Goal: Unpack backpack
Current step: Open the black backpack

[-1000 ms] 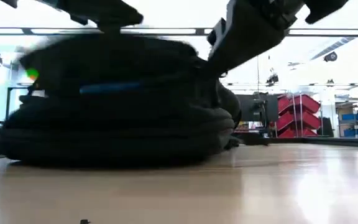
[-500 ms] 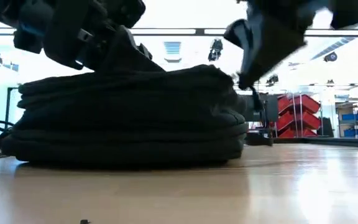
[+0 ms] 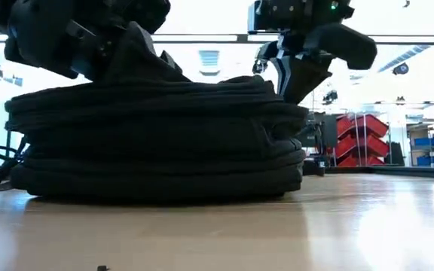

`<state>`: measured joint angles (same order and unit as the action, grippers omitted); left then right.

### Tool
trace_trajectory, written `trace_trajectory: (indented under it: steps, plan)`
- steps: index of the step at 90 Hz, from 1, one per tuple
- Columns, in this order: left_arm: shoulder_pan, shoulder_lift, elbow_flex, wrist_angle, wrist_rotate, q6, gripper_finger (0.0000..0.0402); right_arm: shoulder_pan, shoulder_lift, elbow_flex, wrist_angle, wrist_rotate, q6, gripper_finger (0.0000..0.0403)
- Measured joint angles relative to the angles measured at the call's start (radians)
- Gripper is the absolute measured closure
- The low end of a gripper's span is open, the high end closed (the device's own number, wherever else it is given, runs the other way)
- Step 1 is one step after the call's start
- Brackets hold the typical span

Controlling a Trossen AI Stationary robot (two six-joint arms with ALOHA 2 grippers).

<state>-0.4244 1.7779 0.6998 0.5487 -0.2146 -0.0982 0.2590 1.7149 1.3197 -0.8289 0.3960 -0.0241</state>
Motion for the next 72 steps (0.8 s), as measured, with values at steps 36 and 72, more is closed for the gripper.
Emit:
trace_trajectory:
  steps: [36, 72]
  plan:
    - [-0.024, 0.0, 0.0, 0.003, -0.033, -0.029, 0.0324, -0.249, -0.011, 0.0, 0.024, 0.271, -0.252, 0.0403]
    - [-0.035, -0.188, -0.016, -0.202, -0.092, 0.05, 0.0324, -0.312, -0.021, 0.0, 0.126, 0.106, -0.324, 0.0403]
